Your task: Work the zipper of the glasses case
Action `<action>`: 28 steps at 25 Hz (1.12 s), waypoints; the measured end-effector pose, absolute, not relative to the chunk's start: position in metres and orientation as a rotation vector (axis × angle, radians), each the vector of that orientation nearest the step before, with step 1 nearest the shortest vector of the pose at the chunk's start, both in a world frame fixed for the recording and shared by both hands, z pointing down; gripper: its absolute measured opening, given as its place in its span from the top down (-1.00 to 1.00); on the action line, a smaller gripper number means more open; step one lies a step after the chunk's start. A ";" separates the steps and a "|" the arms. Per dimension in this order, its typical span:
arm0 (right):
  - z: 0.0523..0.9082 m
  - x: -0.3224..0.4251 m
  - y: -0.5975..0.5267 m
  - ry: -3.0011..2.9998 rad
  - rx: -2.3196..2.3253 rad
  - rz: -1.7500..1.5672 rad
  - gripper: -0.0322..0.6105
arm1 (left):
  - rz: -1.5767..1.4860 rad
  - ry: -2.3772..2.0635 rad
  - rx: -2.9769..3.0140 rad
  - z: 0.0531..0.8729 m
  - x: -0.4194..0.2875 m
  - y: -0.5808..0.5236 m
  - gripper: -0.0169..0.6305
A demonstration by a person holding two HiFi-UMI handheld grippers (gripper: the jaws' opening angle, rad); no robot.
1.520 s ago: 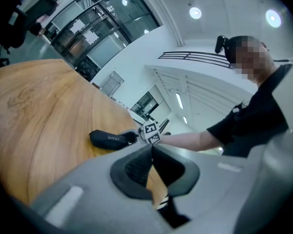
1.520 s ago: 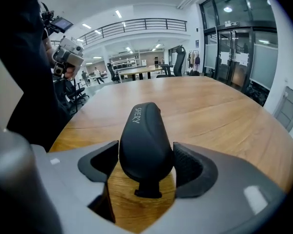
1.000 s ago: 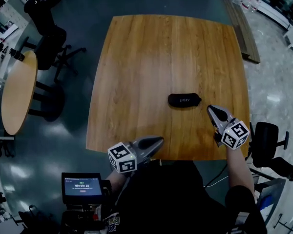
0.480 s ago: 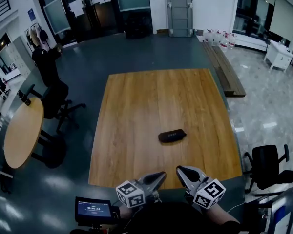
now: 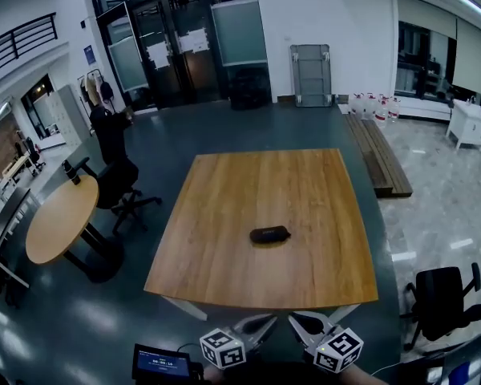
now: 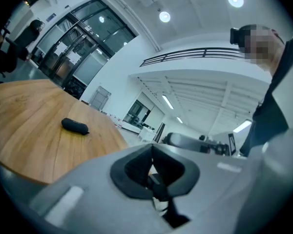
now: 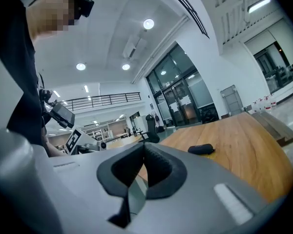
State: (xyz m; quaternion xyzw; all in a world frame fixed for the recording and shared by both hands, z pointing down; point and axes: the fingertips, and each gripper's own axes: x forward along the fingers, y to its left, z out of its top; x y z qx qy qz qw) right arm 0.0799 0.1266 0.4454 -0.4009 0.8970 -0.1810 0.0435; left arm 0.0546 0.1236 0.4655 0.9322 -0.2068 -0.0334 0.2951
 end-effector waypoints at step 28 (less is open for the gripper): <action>0.434 0.026 0.166 2.637 -1.300 -0.557 0.88 | -0.129 -0.648 2.507 0.447 -0.017 0.141 0.94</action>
